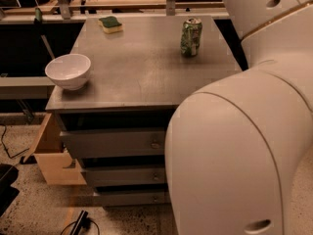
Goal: Move brown chip bag near sponge
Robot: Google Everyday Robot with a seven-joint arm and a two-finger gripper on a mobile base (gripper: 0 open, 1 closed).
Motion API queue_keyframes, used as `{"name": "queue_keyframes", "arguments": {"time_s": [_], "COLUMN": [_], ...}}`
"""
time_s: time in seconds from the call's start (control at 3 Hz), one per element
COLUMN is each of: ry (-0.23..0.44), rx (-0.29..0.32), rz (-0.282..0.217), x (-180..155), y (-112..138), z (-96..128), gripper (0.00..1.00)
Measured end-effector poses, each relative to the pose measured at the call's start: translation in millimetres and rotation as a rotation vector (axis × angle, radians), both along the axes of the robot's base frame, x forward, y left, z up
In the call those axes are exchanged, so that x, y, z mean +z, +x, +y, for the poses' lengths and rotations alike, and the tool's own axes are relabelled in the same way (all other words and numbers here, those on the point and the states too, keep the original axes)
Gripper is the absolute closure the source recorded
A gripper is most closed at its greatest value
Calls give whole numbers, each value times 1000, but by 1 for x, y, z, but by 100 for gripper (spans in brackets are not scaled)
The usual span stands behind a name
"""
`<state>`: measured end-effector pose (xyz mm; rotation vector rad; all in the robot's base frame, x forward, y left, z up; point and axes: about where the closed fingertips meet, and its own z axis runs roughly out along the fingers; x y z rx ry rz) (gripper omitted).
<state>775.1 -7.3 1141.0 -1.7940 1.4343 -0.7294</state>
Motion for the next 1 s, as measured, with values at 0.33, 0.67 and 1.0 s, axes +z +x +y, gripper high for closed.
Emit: {"name": "queue_keyframes", "arguments": {"time_s": [0.33, 0.67, 1.0], "ry": [-11, 2, 10], "rx": [79, 152, 196], "rz": [-125, -221, -238], "x": [-5, -14, -36], "y": [45, 83, 107], "z": [18, 41, 59], "gripper": [100, 100, 100]}}
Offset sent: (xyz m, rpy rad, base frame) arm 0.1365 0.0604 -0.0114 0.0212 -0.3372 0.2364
